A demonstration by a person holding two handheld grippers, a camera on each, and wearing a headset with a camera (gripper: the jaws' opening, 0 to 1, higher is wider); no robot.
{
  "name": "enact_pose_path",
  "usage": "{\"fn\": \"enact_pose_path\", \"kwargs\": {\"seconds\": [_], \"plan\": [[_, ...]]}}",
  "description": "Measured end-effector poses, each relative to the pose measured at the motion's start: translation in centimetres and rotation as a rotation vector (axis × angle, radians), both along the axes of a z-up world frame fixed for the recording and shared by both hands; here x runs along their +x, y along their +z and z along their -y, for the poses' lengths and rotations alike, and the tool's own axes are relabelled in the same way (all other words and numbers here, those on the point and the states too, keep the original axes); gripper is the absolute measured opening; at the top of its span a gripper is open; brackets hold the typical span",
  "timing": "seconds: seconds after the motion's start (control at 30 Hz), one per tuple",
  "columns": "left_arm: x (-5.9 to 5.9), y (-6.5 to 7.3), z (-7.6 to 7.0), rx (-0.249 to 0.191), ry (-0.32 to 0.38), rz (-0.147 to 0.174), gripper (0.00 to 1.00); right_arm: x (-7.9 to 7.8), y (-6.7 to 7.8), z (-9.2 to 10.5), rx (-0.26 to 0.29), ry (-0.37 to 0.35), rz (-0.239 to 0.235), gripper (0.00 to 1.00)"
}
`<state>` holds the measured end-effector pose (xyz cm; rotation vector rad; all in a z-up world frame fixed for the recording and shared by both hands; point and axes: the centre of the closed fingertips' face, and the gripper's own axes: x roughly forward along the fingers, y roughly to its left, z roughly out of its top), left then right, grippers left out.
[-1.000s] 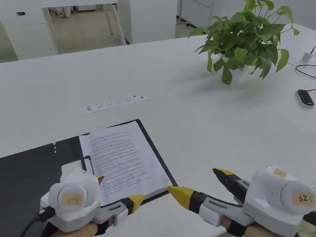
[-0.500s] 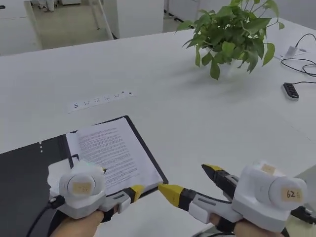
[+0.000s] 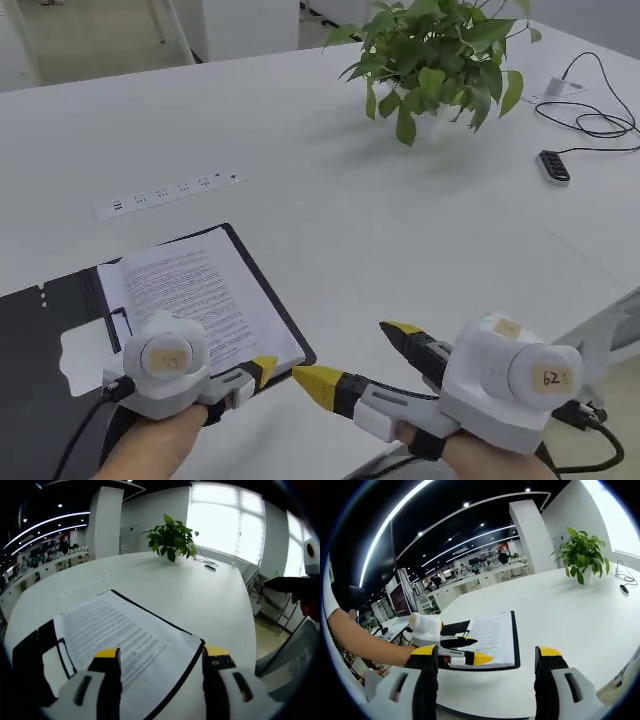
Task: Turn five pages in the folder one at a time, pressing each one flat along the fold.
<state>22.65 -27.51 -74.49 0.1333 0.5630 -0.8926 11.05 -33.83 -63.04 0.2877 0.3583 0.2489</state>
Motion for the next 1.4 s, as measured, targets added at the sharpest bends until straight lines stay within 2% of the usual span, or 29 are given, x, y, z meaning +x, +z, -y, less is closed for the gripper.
{"fn": "enact_pose_path", "kwargs": {"seconds": [0.27, 0.43, 0.63, 0.9, 1.07, 1.1, 1.23, 1.4], "plan": [[0.5, -0.9, 0.4, 0.010, 0.024, -0.011, 0.63, 0.3, -0.1, 0.3, 0.008, -0.017, 0.000, 0.78], [0.7, -1.8, 0.6, 0.017, 0.045, -0.035, 0.62, 0.4, -0.2, 0.1, 0.013, -0.016, -0.003, 0.77], [0.7, -2.7, 1.0, 0.022, 0.066, -0.044, 0.62, 0.6, -0.4, -0.1, 0.017, -0.010, -0.007, 0.77], [0.9, -3.3, 0.7, 0.068, 0.062, 0.018, 0.53, 0.9, -0.5, -0.2, 0.020, -0.005, -0.011, 0.77], [0.7, -3.5, 1.0, 0.063, 0.078, 0.041, 0.55, 1.0, -0.7, -0.3, 0.027, -0.002, -0.013, 0.77], [0.7, -3.6, 1.0, 0.073, 0.075, 0.056, 0.55, 1.0, -0.7, -0.3, 0.026, -0.002, -0.014, 0.77], [1.1, -3.5, 0.9, 0.048, 0.105, 0.069, 0.53, 1.1, -0.7, -0.5, 0.027, 0.005, -0.014, 0.77], [1.3, -3.5, 0.5, 0.040, 0.111, 0.086, 0.45, 1.2, -0.9, -0.5, 0.028, 0.010, -0.021, 0.77]]}}
